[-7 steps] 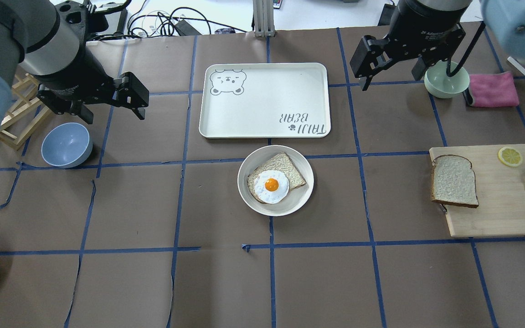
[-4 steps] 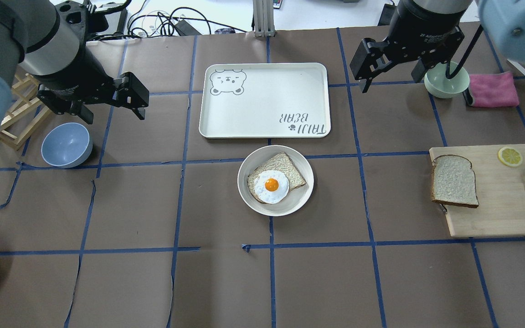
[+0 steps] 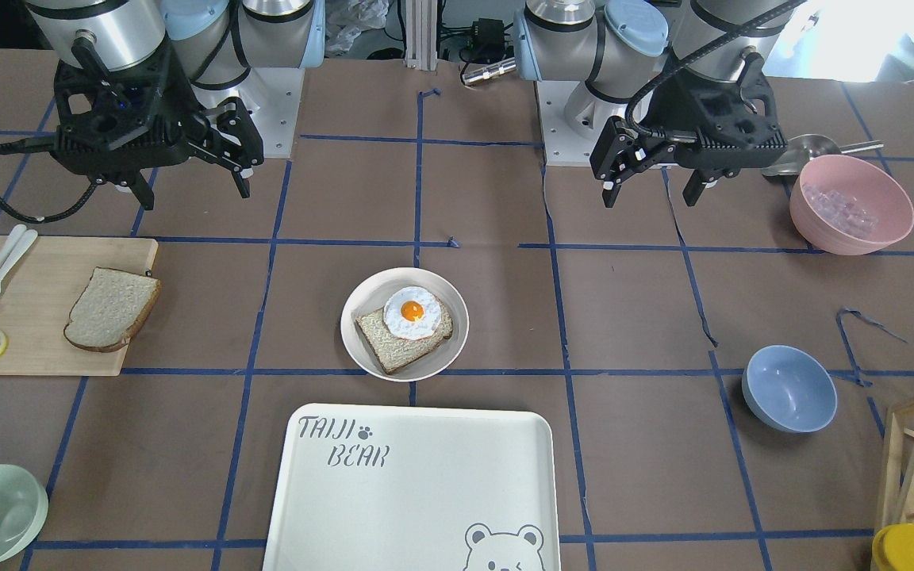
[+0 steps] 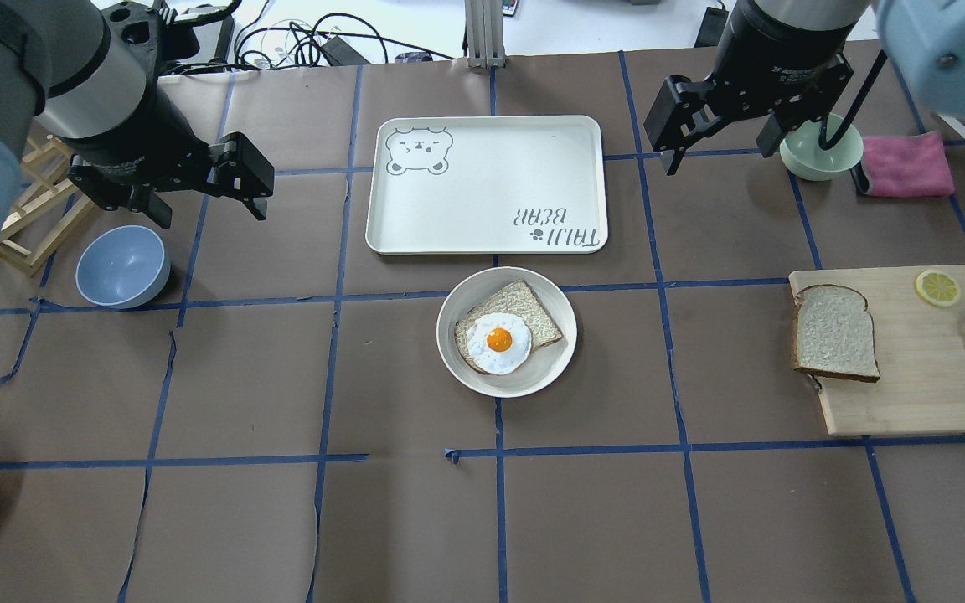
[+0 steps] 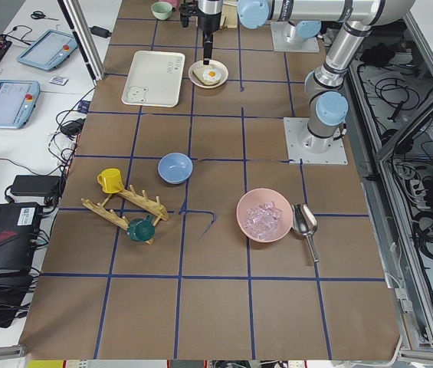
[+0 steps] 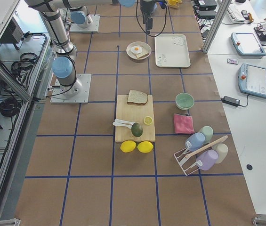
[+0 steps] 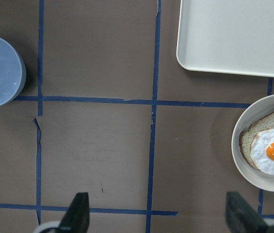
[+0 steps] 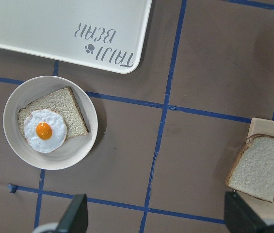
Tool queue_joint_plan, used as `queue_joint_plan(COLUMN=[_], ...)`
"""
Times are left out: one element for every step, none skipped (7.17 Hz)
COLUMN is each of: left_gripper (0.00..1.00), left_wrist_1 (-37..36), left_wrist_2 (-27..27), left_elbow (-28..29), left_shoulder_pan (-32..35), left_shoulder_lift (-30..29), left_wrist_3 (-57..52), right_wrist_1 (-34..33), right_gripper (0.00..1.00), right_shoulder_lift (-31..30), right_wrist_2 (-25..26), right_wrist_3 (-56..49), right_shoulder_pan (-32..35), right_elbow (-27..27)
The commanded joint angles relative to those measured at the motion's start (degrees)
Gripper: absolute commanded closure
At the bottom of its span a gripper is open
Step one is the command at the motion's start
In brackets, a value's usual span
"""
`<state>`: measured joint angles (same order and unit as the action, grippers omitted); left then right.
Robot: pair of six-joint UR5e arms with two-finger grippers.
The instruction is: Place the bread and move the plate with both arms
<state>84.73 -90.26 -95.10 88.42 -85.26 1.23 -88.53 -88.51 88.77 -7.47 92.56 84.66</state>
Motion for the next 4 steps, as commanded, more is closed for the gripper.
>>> queue_joint_plan(left_gripper=[0.00, 0.00, 0.00, 0.00], left_wrist_1=[0.00, 0.00, 0.00, 0.00], left_wrist_2=[0.00, 0.00, 0.00, 0.09], left_elbow=[0.00, 0.09, 0.09, 0.09], left_shoulder_pan=[0.00, 0.00, 0.00, 0.00], left_shoulder_lift=[0.00, 0.00, 0.00, 0.00], left_wrist_3=[0.00, 0.00, 0.00, 0.00], right_wrist_1=[0.20, 0.20, 0.20, -0.06], right_gripper=[0.00, 0.00, 0.00, 0.00], right_shoulder_lift=[0.00, -0.08, -0.09, -0.09], right_wrist_2=[0.09, 0.09, 0.00, 0.09], right_wrist_3=[0.00, 0.00, 0.08, 0.09], right_shoulder_pan=[-0.01, -0.01, -0.01, -0.01], right_elbow=[0.07, 0.07, 0.07, 0.07])
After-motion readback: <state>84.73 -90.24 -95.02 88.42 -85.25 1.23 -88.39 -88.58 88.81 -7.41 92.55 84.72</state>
